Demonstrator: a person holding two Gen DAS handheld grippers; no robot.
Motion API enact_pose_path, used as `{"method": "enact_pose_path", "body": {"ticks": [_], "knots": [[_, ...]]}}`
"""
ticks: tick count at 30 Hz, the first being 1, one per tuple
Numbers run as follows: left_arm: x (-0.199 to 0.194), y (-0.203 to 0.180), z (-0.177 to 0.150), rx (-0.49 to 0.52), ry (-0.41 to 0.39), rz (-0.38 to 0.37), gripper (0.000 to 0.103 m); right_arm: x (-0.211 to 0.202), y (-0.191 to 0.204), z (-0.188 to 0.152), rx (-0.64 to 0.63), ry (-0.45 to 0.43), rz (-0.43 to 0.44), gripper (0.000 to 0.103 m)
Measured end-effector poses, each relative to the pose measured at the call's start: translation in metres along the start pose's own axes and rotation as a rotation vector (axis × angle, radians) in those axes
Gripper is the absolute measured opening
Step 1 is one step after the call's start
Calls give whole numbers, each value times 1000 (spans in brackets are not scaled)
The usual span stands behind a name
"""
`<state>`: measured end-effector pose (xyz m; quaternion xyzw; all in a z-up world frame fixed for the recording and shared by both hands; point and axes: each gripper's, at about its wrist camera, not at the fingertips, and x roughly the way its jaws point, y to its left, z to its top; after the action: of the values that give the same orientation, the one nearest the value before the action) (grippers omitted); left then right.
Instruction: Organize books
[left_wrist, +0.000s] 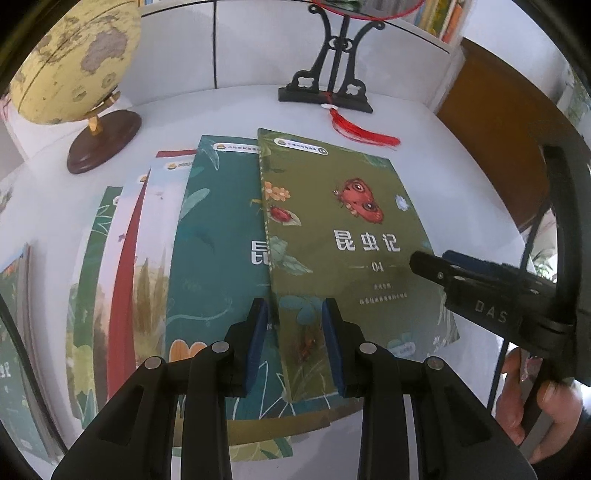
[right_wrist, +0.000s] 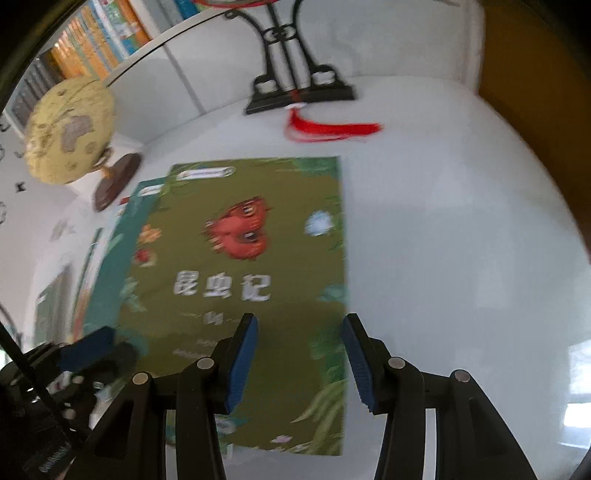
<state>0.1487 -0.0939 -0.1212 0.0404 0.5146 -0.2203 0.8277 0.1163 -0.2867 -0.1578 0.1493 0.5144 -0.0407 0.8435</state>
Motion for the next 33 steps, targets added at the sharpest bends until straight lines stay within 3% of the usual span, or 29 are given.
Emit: {"method": "enact_pose_path", "body": {"ticks": [4,11,14,18,21,23,25,29,33], "knots": [[2,0,1,4,-3,-1,27,5,-6,1,26,18,47,48],[4,-1,0,0,-5,-10,27,-5,-1,0,8,-34,-6,50],[5,-2,0,6,-9,-8,27,2,-2,1,9,5,79,50],[5,-3,-1,14,-10,0,27,3,6,3,-26,6,102,50],[5,-2,-2,24,-12,-1,27,4,19,3,-50,20,188,50],[4,0,-2,27,-11,-7,27,2,33,1,-106,13,157,49],[3,2,-3,22,-9,-10,27,-2,35,-1,-117,-34,47,49],[1,3,-3,17,-7,-11,27,5,5,5,-8,-16,30,49],[1,2,-3,19,-8,-4,27,9,-2,6,-8,-8,-33,49]]}}
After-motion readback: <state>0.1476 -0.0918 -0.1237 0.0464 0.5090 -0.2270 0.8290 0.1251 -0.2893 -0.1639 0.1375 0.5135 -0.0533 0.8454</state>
